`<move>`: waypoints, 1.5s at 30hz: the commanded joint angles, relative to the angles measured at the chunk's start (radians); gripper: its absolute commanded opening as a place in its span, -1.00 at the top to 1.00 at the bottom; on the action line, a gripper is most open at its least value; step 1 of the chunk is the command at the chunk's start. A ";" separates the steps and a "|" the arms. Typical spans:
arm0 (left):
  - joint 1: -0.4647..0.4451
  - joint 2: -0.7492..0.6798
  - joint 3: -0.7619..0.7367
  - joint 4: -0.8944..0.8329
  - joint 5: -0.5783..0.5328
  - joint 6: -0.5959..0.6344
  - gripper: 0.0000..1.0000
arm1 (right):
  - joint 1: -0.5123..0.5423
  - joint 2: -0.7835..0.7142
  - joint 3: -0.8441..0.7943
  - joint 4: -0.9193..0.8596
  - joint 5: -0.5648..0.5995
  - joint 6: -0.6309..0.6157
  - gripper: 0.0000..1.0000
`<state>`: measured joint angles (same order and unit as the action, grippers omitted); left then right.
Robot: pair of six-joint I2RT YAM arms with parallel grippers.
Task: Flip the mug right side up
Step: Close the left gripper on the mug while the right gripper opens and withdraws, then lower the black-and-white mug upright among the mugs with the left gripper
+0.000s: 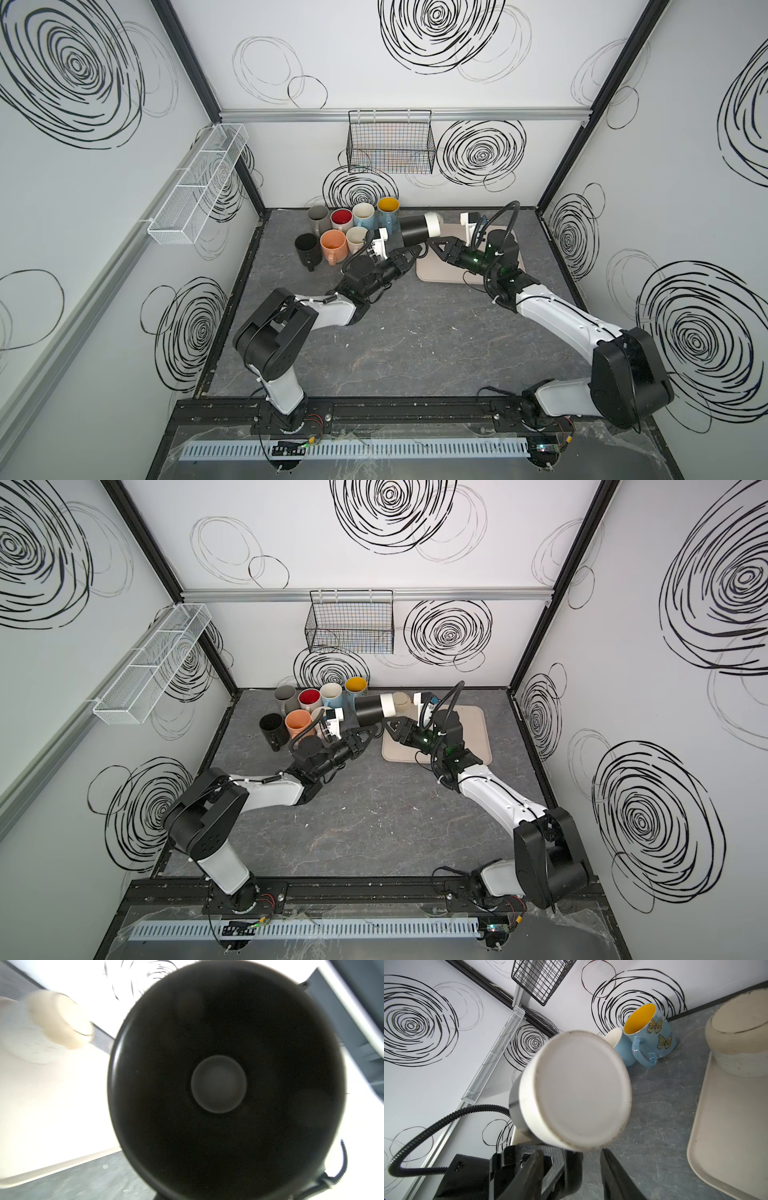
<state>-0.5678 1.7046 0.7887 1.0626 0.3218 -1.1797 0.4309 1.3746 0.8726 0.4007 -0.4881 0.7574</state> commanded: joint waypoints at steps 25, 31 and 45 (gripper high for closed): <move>0.019 0.314 0.792 -1.363 -0.689 0.890 1.00 | -0.219 0.167 0.161 -0.417 0.106 -0.208 -0.06; 0.029 0.392 0.892 -1.452 -0.785 0.931 1.00 | -0.225 0.326 0.320 -0.445 0.149 -0.244 -0.09; 0.064 0.483 0.981 -1.498 -0.829 0.962 0.62 | -0.227 0.811 0.876 -0.494 0.093 -0.383 -0.23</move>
<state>-0.5148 2.1765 1.7172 -0.4706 -0.4633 -0.2314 0.2062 2.1368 1.6844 -0.0505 -0.3653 0.4191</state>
